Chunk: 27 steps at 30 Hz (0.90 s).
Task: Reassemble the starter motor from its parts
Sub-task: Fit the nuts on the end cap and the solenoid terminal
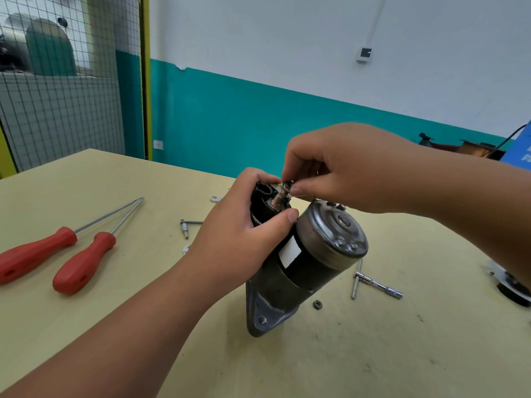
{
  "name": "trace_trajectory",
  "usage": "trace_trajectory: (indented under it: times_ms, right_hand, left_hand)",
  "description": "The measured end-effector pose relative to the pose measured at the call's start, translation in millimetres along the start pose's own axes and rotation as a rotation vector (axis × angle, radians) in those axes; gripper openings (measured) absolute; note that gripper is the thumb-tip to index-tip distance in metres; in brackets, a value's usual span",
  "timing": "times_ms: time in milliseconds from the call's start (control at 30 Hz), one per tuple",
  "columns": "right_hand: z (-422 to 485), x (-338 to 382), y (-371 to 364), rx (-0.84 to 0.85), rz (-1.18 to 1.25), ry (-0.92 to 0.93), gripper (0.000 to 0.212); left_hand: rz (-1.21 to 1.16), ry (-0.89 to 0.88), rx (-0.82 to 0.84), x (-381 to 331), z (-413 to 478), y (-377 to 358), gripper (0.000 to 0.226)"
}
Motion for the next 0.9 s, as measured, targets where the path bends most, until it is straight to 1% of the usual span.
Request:
trace_trajectory:
  times_ms: [200,267,433,567,633,700,767,833,900]
  right_hand:
    - [8,10,-7,0.030,-0.184,0.115,0.010]
    - [9,11,-7,0.020,-0.170,0.135,0.009]
    - [9,7,-3,0.012,-0.083,0.173,0.018]
    - [7,10,0,0.029,-0.103,0.210,0.008]
    - [8,8,-1,0.059,-0.126,0.171,0.005]
    - [11,5,-5,0.094,-0.185,0.143,0.017]
    - [12,6,-10,0.108,-0.235,0.173,0.026]
    - [12,10,-14,0.088,-0.268,0.209,0.033]
    - [11,10,-12,0.050,-0.315,0.211,0.041]
  left_hand:
    - [-0.027,0.018,-0.021,2,2,2,0.030]
    - [-0.052,0.020,-0.024,3,2,3,0.030]
    - [-0.067,0.030,0.006,5,2,2,0.028]
    - [-0.052,0.021,0.036,3,1,0,0.027]
    - [-0.053,0.015,0.032,2,1,-1,0.028]
    - [-0.045,0.012,0.035,2,1,-1,0.029]
    - [-0.037,-0.001,0.039,1,1,-2,0.028]
    - [-0.045,-0.013,0.036,-1,1,-1,0.025]
    - [-0.050,-0.025,0.036,-3,0,0,0.028]
Point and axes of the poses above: each hand's wrist, its own z-axis towards the middle knuckle, its own y-axis out of the back of the hand, x = y × z, the point moved 8 cm from there along z, towards the middle knuckle, and after that the axes turned 1 degree about -x, right-handed, at the moved point
